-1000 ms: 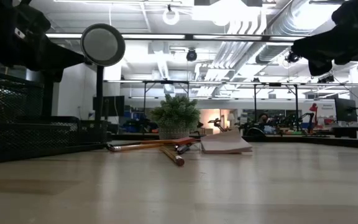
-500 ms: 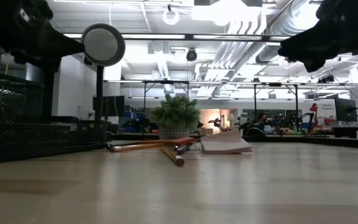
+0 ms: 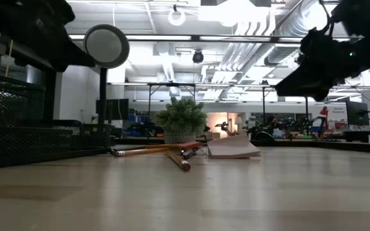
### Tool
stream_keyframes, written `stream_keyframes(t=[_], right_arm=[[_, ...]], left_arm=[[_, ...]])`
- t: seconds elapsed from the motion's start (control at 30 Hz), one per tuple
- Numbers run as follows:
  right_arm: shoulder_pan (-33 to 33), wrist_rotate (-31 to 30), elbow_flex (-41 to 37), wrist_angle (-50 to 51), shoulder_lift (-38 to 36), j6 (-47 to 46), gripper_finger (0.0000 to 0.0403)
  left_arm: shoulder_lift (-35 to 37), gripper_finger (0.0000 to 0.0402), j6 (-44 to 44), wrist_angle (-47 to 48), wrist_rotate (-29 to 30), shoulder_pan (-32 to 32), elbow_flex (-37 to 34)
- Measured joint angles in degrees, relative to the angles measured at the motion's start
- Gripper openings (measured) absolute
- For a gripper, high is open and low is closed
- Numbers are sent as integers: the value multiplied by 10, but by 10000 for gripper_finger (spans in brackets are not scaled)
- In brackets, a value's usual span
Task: Pick and place office supplies into organizer
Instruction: Put the pink sticky notes into the desk organizer
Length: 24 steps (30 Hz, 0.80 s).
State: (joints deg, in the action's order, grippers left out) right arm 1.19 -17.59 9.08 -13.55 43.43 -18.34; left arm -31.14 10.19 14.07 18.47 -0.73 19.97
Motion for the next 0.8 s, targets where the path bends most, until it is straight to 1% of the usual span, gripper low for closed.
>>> stream_keyframes(t=[0.2, 0.33, 0.47, 0.63, 0.8], right_arm=[[1, -3, 0, -73, 105, -5, 165], [15, 41, 0, -140, 174, -13, 165], [27, 70, 2, -207, 242, -13, 165], [37, 99, 38, -219, 322, -6, 165], [37, 122, 99, -212, 403, 43, 165]], left_arm=[[-40, 1, -13, -17, 0, 0, 0], [-48, 1, -19, -36, 2, 0, 0], [-47, 1, -29, -42, 2, 0, 0], [-47, 1, -29, -42, -1, 0, 0], [-47, 1, -29, -42, -9, 0, 0]])
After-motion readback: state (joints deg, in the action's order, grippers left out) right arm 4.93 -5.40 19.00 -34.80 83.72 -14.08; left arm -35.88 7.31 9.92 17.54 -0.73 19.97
